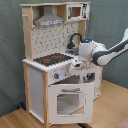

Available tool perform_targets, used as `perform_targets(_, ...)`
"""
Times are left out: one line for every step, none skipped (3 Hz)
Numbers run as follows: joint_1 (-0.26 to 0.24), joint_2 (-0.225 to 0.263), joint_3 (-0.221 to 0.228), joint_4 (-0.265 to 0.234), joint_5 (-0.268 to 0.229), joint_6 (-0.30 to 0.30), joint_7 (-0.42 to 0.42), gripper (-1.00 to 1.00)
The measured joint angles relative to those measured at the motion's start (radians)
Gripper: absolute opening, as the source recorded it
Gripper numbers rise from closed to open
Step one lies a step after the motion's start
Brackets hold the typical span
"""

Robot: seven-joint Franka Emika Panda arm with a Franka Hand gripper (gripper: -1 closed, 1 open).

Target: Play with the kitchen

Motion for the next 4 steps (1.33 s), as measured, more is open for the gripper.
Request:
perform_targets(-0.002, 0.002, 0.0, 0.0, 0.0, 0.0, -0.002, -1.0)
perform_targets(-0.011, 0.016, 0.0, -0.004, -0.001, -0.001, -0.02, -1.0)
perform_targets(-0.061, 0.08, 0.031, -0.039, -0.028, -0.006, -0.049, -1.0)
perform_targets(-0.122, 0.091, 0.108, -0.049, -0.031, -0.006, -0.033, -1.0)
